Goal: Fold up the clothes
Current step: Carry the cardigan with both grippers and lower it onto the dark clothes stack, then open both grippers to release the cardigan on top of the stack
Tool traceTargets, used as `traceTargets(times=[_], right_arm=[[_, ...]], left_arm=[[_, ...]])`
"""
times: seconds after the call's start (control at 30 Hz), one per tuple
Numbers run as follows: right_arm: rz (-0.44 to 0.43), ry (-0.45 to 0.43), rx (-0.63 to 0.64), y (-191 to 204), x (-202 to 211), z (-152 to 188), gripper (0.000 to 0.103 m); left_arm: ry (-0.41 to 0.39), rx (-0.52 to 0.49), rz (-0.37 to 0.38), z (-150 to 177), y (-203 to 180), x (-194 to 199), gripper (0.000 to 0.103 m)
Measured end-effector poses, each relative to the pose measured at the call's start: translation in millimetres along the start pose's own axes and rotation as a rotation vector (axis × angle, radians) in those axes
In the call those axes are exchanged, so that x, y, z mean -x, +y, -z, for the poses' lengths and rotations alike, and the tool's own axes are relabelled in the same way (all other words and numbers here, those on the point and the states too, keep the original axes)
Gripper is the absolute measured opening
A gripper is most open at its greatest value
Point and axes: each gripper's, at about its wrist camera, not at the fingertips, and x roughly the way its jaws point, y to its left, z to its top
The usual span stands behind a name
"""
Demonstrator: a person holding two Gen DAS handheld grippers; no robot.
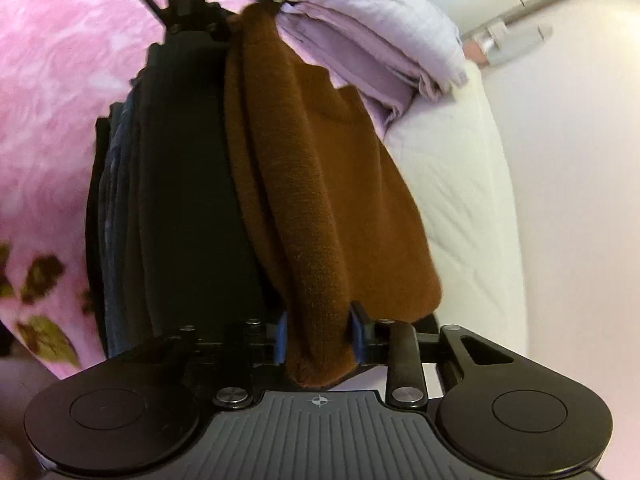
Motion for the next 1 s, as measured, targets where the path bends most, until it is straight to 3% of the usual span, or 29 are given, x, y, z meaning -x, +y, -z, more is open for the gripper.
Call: traceTargets(times=[0.13, 0.37, 0.57, 0.67, 0.8, 0.93, 1.0], right_arm=[[0.031, -0.024, -0.043, -9, 32, -6, 0.027], [0.039, -0.005, 0.000, 12, 30, 1, 0.028], [0.048, 0.004, 0.001, 26, 28, 4, 0.032], [0.052, 0.000, -0.035, 29, 30, 3, 0.036], [0.026, -0.012, -0.149, 26, 43, 19, 0.043], [0.009, 0.046, -0.213, 29, 47, 23, 0.050], [-0.036, 0.067, -0.322, 26, 52, 27, 0.050]], left_arm=[[-0.009, 0.034, -0.003, 5, 2, 17, 0.020], [0.025, 0.011, 0.008, 1, -25, 5, 0.021], [0.063, 0.099, 0.018, 30, 1, 15, 0.024], [0.100, 0.264, 0.039, 42, 11, 23, 0.032], [0.165, 0.583, 0.065, 62, 28, 35, 0.037], [0.202, 0.830, 0.089, 72, 27, 49, 0.043], [0.207, 0.925, 0.108, 74, 18, 54, 0.046]])
